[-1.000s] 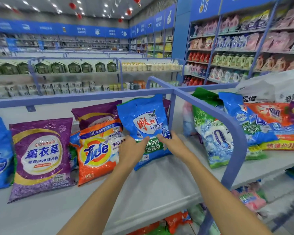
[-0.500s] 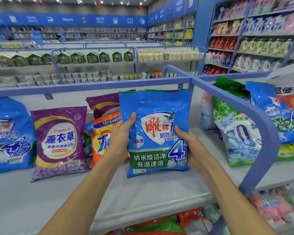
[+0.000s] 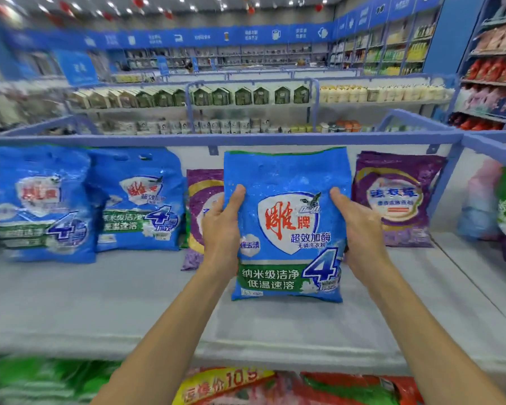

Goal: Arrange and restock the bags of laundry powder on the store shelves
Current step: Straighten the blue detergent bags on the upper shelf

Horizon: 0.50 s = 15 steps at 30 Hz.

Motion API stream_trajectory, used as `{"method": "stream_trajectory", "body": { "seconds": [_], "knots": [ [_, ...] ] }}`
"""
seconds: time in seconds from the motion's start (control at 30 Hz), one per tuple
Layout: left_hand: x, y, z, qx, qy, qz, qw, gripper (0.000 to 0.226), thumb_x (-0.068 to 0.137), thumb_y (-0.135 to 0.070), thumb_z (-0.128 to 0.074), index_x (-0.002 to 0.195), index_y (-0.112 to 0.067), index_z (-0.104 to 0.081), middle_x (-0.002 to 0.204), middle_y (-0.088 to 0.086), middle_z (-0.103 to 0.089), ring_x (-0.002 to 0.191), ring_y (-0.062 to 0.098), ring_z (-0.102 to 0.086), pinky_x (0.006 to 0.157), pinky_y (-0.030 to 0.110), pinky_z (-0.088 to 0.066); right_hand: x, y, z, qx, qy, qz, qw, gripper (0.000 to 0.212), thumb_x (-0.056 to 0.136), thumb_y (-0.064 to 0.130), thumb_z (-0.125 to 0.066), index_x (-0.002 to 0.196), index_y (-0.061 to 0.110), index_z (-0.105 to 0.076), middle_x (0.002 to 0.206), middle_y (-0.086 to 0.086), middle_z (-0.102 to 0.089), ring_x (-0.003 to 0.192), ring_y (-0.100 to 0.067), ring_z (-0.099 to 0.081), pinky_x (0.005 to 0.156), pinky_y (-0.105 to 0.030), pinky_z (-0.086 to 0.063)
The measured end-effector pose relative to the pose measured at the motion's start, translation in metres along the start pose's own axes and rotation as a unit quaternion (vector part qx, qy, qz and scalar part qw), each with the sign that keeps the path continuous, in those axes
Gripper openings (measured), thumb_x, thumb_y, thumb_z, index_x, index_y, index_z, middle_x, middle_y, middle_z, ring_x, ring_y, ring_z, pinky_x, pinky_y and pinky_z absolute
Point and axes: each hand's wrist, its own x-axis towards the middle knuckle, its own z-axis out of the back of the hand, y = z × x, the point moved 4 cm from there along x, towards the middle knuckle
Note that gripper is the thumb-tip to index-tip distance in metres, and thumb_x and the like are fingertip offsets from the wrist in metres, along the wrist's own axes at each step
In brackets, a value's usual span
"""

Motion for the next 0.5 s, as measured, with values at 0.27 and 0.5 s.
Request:
{"method": "stream_trajectory", "body": {
  "seconds": [0.27,0.5],
  "knots": [
    [0.036,-0.061,0.114,0.004,-0.017,-0.011,1.0,0.059,0.072,-0.056,-0.084,0.12,-0.021,-0.072,0.119,-0.003,-0.075,0.112,0.023,-0.07,0.102,0.05,-0.052,-0.012,-0.019,-0.122,-0.003,-0.009,0.059,0.998,0.028,0.101,0.027,-0.063,0.079,0.021,-0.08,0.09,-0.001,-0.08,0.078,-0.018,-0.076,0.073,-0.038,-0.062],
    [0.068,-0.11,0.213,0.033,-0.011,-0.026,0.999,0.016,0.092,-0.03,-0.072,0.095,-0.015,-0.074,0.098,0.005,-0.08,0.087,0.023,-0.077,0.083,0.045,-0.061,-0.027,-0.05,-0.234,-0.05,0.003,0.041,0.998,0.027,0.104,0.034,-0.057,0.093,0.013,-0.072,0.091,-0.008,-0.08,0.076,-0.023,-0.077,0.065,-0.041,-0.063]
  ]
}}
